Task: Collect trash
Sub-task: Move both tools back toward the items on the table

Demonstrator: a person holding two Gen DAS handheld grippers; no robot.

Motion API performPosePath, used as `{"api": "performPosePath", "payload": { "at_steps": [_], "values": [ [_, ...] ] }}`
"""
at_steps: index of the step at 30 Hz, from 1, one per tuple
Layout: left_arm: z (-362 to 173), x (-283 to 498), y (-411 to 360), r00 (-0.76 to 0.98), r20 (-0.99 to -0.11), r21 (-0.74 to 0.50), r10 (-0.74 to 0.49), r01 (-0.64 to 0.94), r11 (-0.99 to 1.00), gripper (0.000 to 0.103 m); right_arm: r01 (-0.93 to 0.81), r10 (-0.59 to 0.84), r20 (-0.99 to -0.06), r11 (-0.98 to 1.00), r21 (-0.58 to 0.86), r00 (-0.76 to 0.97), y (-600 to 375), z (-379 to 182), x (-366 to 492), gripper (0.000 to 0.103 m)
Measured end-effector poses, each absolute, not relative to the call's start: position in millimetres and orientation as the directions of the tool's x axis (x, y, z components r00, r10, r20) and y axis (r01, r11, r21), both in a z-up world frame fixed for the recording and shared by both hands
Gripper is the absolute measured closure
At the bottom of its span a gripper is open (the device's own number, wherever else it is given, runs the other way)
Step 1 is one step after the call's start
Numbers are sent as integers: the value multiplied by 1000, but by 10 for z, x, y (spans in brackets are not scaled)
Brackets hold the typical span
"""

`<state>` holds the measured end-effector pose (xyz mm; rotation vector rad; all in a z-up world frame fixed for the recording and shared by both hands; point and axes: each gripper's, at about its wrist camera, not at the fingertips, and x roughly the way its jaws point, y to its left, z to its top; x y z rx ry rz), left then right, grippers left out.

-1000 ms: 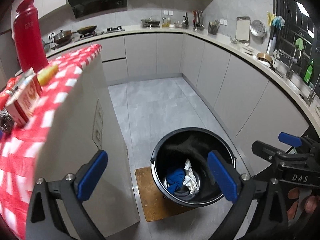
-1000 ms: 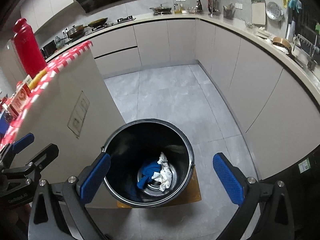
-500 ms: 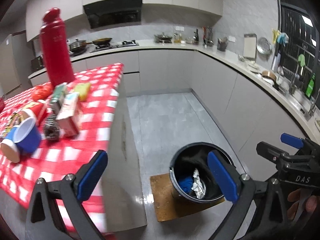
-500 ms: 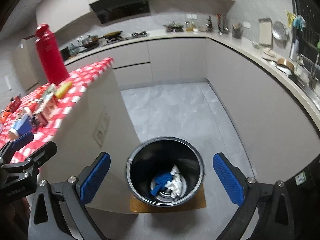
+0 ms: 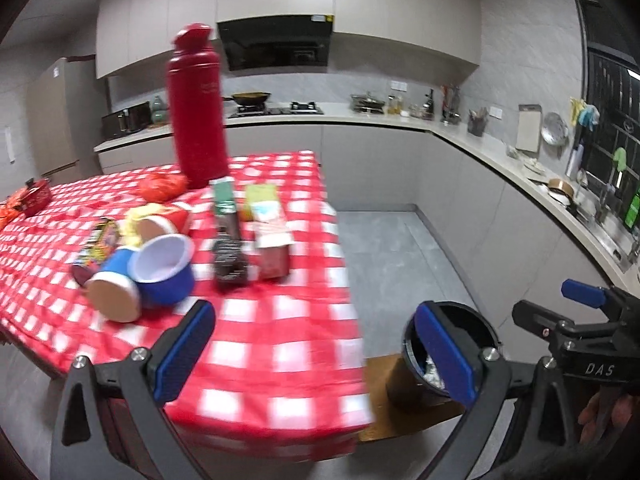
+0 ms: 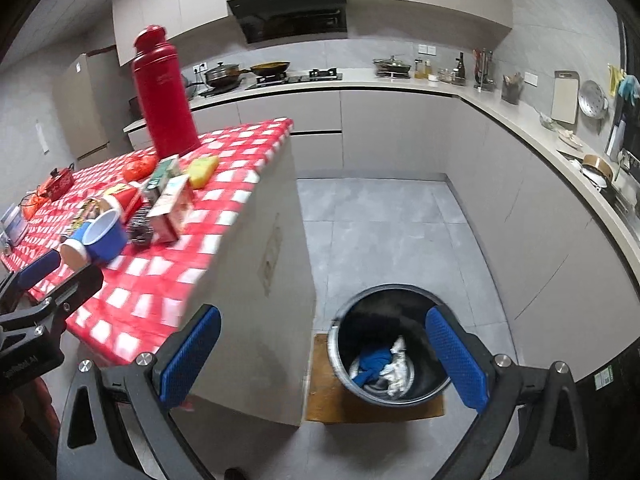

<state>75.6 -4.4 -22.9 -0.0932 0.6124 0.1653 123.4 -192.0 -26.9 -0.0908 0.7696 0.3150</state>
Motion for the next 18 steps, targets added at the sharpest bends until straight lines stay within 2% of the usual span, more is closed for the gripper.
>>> {"api": "performPosePath", "payload": {
  "at_steps": [13,18],
  "values": [
    [-278,244,1210,794,-565,-72,225,-319,945,2,-423,322,-682,906,20,656,-756,-200,897,0],
    [-396,280,1595,771,-589,-86,240,-356,931,2,-437,340,-676,899,30,653,-404,-232,918,0]
  ]
}}
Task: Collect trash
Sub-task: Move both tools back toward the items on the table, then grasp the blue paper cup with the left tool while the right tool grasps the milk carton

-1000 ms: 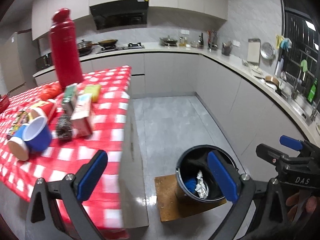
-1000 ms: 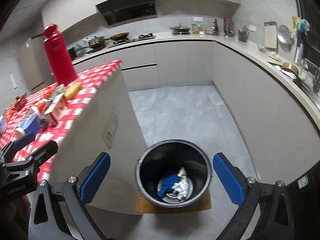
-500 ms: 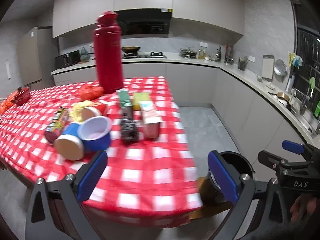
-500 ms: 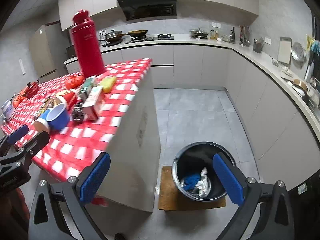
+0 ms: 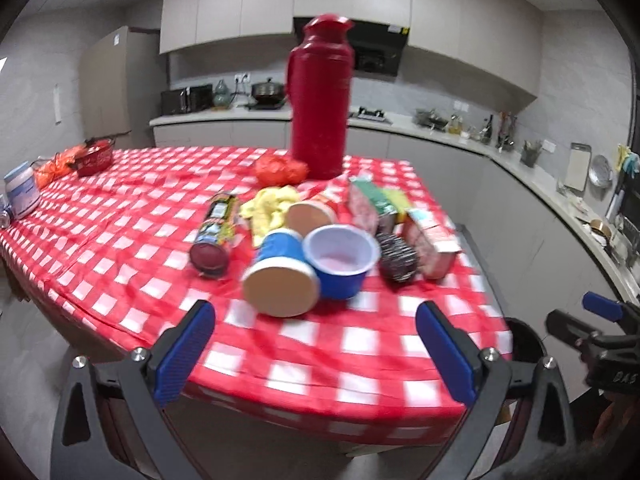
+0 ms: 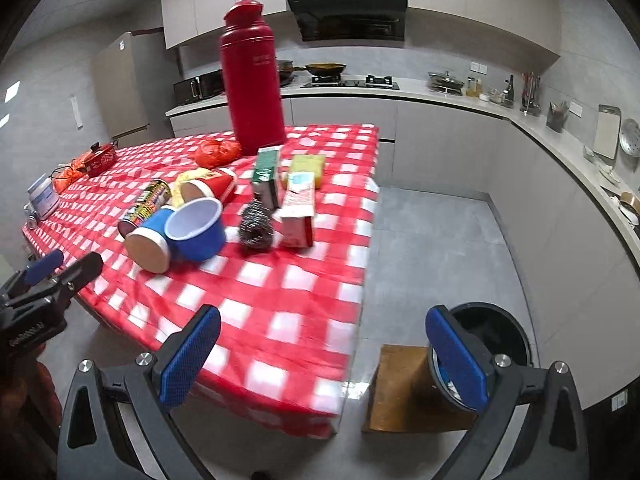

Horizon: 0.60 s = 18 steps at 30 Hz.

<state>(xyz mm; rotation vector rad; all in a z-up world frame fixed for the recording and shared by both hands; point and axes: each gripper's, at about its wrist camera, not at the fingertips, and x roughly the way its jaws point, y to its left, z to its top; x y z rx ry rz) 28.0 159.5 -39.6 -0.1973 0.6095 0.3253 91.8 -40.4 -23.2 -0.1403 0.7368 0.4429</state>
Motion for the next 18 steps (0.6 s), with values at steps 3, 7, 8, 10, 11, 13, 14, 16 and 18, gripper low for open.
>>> {"api": "performPosePath", "payload": {
  "at_steps": [3,7,8,10,11,13,14,16,18],
  "values": [
    [-460,334,1752,765,-594,-92,246,-369,925,2,-437,339,-676,899,28,654,-266,-248,968,0],
    [-533,419,1888,763,-600,-94,239,-364,927,2,-439,340,-673,898,26,656,-96,-267,1049,0],
    [-561,456,1912,761,-605,-94,235,-362,928,2,-439,341,-674,898,27,656,-60,-279,1079,1],
    [-616,525,1945,756,-612,-90,230,-356,930,2,-438,339,-680,898,28,650,1,-318,1153,7],
    [-651,572,1957,752,-618,-86,229,-354,931,3,-439,340,-683,898,32,646,14,-335,1184,9],
    [-708,642,1968,748,-624,-86,224,-351,932,4,-437,337,-692,899,35,639,41,-378,1265,15],
    [-743,688,1976,742,-632,-85,223,-352,932,4,-435,336,-697,899,39,633,62,-414,1330,16],
    [-793,762,1989,736,-642,-90,216,-352,932,7,-433,337,-706,900,47,623,77,-462,1431,22],
    [-839,842,2004,731,-647,-90,215,-353,931,8,-432,335,-713,900,51,616,102,-509,1516,24]
  ]
}}
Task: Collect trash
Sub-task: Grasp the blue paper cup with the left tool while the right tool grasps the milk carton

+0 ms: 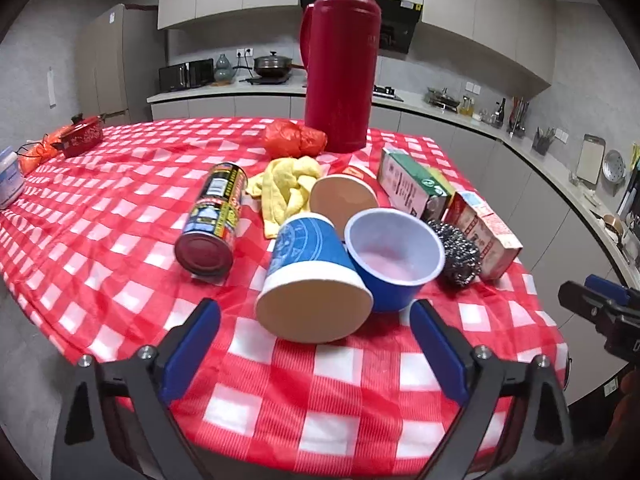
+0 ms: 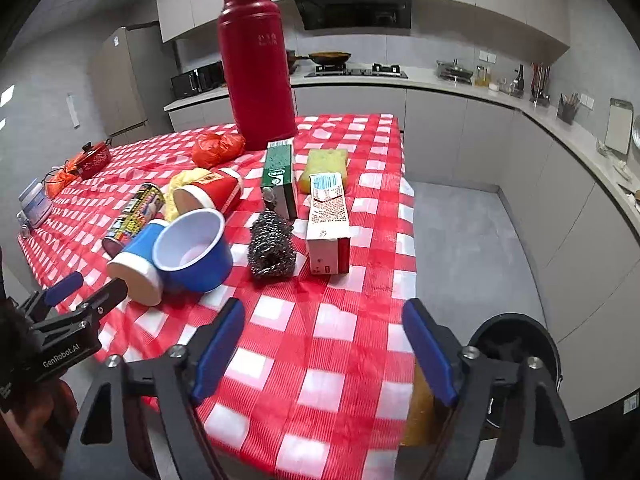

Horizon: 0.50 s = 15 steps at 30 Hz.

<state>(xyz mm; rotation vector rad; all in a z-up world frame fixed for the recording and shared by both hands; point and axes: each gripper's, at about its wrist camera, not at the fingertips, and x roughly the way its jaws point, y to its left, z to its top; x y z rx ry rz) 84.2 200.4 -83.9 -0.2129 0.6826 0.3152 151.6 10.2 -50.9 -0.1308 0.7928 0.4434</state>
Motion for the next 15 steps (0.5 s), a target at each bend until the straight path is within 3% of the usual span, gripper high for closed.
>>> {"api": "performPosePath", "payload": {
  "at_steps": [4,15],
  "values": [
    [-933,980,2028,714,-666,-84,215,-358,930,13,-434,336,-731,899,61,594,149,-603,1713,30],
    [-1099,1156,2190,685,-699,-96,207,-377,921,24,-441,339,-754,895,73,563,337,-773,2195,33]
  ]
}}
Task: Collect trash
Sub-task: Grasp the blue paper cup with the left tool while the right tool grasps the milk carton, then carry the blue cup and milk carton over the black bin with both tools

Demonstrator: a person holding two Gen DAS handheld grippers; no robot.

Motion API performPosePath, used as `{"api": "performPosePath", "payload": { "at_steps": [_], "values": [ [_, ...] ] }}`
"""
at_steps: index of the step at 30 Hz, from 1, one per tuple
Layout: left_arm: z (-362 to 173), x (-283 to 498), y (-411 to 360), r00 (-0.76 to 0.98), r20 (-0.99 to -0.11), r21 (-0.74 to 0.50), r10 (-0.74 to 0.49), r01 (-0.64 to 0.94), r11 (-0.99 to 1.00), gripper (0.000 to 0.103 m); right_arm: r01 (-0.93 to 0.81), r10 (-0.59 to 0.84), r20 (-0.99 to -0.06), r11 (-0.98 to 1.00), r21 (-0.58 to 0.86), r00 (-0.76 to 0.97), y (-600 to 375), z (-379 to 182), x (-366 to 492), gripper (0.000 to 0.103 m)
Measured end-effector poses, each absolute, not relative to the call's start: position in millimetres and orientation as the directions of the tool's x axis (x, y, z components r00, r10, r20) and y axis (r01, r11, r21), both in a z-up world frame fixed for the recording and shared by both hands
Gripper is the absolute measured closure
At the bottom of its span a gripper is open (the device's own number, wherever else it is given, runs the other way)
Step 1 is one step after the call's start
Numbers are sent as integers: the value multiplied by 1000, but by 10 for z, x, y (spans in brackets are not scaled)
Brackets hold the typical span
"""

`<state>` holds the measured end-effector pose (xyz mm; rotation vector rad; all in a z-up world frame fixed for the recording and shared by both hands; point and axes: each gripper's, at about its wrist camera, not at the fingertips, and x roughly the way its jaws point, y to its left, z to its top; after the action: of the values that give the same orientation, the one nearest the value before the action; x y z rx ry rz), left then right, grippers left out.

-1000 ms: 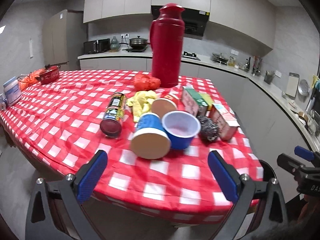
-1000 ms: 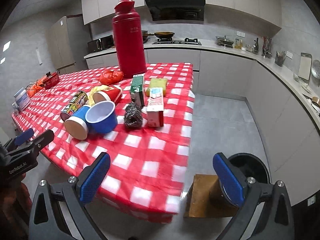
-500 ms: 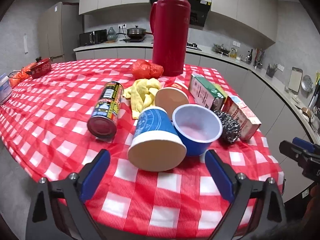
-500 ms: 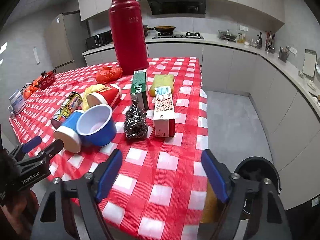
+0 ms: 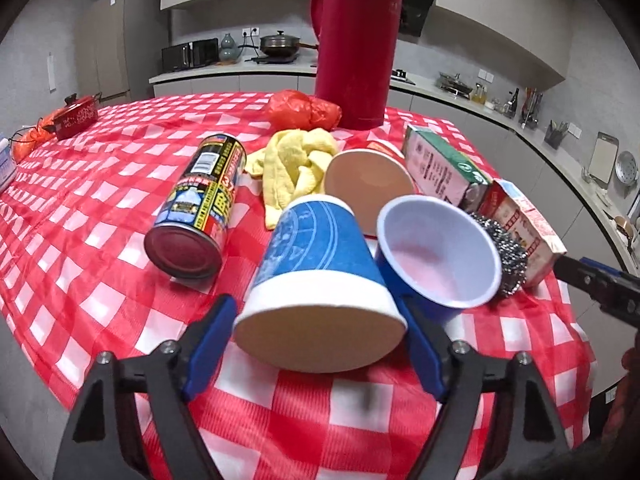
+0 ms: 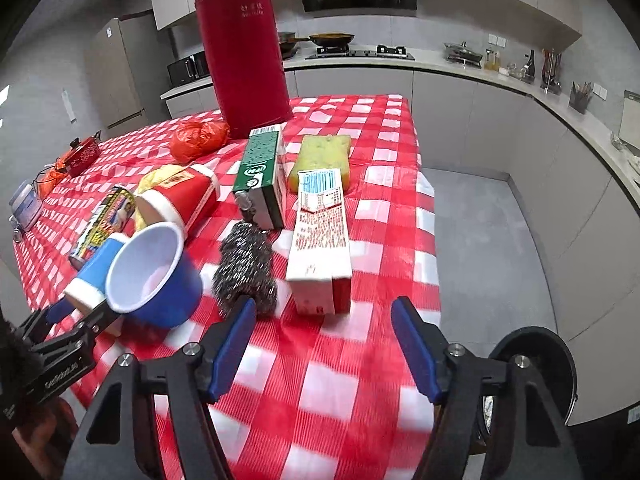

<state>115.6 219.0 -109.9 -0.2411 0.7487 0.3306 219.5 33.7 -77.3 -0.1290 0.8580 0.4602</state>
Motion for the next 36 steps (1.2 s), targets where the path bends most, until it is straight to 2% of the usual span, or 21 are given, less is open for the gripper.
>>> {"api": "performPosePath", "payload": {
  "at_steps": [6,8,9,11,13,16,36],
  "values": [
    [-1111,1219,2295,687,-698,-116,200,-385,916,26,-433,339,-768,897,89,544,432,-891,2482,42],
    [-1103,1244,2313,693,-695,-128,192,-382,915,28,-431,343,-777,897,103,528,451,-945,2563,52],
    [-1106,1258,2319,694,-696,-132,185,-377,917,29,-430,348,-780,896,113,520,448,-969,2589,64],
    [-1100,1264,2318,706,-687,-140,175,-364,921,32,-429,358,-774,894,125,521,433,-968,2592,65],
    [-1069,1259,2313,718,-677,-148,164,-352,924,43,-428,360,-772,895,128,524,409,-955,2578,65],
    [-1012,1221,2281,731,-662,-145,164,-340,929,48,-431,366,-761,894,127,535,371,-908,2505,65],
    [-468,891,1979,807,-568,-154,160,-295,943,50,-438,384,-679,893,102,625,10,-340,1903,65]
  ]
}}
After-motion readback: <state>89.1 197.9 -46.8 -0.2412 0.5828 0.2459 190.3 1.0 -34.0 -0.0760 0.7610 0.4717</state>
